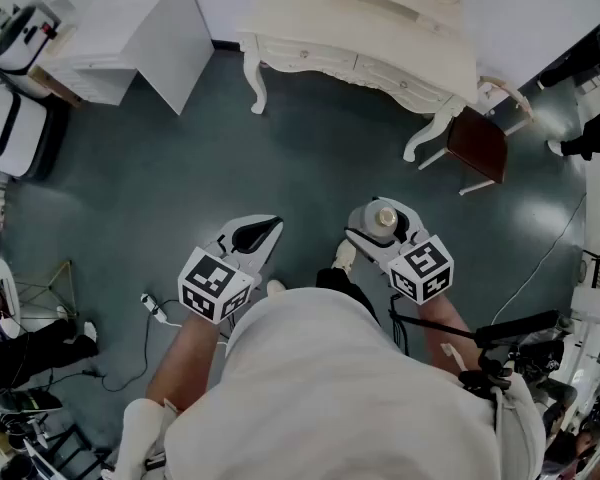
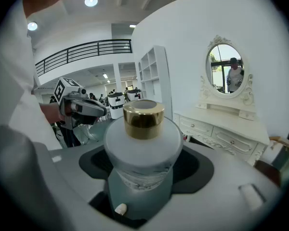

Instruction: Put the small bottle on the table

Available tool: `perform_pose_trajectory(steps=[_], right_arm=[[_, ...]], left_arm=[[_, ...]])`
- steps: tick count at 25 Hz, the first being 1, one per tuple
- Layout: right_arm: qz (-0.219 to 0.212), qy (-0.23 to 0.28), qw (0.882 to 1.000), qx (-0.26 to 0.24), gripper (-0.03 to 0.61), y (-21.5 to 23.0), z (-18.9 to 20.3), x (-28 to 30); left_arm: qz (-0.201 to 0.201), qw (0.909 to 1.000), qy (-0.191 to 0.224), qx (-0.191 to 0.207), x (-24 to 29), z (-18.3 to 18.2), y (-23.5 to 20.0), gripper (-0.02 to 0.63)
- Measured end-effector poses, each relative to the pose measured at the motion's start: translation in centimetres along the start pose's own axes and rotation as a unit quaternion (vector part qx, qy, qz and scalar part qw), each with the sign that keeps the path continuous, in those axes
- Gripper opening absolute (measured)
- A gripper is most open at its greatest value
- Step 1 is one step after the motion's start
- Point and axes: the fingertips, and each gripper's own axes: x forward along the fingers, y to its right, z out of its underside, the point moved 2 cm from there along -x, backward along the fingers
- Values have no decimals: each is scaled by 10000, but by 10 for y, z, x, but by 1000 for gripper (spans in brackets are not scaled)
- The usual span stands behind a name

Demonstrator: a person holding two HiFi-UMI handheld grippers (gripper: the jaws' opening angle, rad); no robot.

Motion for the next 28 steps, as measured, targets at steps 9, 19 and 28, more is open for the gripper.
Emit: perform_pose_trajectory(steps=[9,19,28], right_arm=[[-165,-135,9997,-108,334,-90,1,51],[-199,-277,9993,-138,334,-78,-19,84],[-229,-145,9990,-366,334,42,-91,169]], left_arm=[[-259,9994,99,-227,-95,61,-31,3],[-187,9992,259,-224,-83,49,-60,3],[-344,9994,18,100,-8,-27,-157,3]])
